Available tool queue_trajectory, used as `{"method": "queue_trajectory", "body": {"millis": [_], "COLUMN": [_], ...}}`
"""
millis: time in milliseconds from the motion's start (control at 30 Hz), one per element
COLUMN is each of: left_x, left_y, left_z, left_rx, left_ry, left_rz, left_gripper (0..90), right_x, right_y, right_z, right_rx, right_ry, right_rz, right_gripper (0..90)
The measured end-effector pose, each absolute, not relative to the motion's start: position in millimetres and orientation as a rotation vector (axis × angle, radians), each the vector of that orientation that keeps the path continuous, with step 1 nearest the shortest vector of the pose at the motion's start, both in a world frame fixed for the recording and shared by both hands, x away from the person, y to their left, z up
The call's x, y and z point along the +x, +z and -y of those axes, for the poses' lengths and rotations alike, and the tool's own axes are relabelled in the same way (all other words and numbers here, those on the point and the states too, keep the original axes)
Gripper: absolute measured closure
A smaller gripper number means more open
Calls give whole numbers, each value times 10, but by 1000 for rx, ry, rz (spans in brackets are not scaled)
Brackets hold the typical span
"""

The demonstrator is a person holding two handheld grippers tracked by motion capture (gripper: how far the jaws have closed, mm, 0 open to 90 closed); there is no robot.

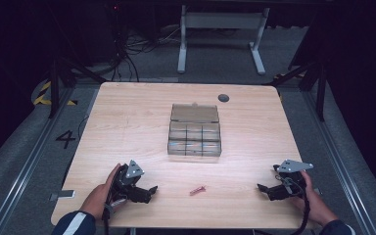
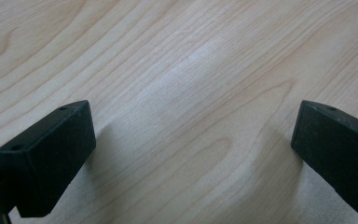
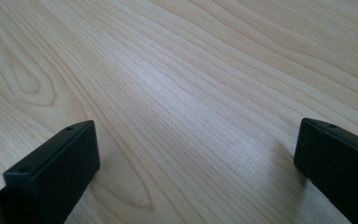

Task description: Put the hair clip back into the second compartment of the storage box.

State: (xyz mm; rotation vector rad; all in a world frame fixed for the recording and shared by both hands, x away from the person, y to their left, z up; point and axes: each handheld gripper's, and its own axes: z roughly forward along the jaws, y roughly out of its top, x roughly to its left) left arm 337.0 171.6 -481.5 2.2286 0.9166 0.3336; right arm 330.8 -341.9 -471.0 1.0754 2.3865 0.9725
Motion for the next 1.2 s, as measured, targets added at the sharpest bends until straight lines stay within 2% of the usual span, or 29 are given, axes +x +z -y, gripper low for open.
{"method": "queue_trajectory", "body": {"millis": [467,700,900,1200], "left_x": [3399,3399,3401,3407], "left_y": [-4816,-4814,-4813,-4815], "left_z": [-1750,-1757,-1764,-1774], "left_rx": [2251,2257,2262,2266], "left_ry": [311,306,299,291], "left_rz": [-847,-835,-822,-805], "left_gripper": [5,5,6,5], "right_x": [3334,3319,3304,3244], "right_y": [-4707,-4696,-4682,-4591], "right_z": [3435,3446,3445,3361], "right_rx": [1030,1057,1042,997], "right_ry": [986,993,1021,1061], "right_rz": [-2424,-2397,-2389,-2388], "right_gripper": [2,62,162,179]}}
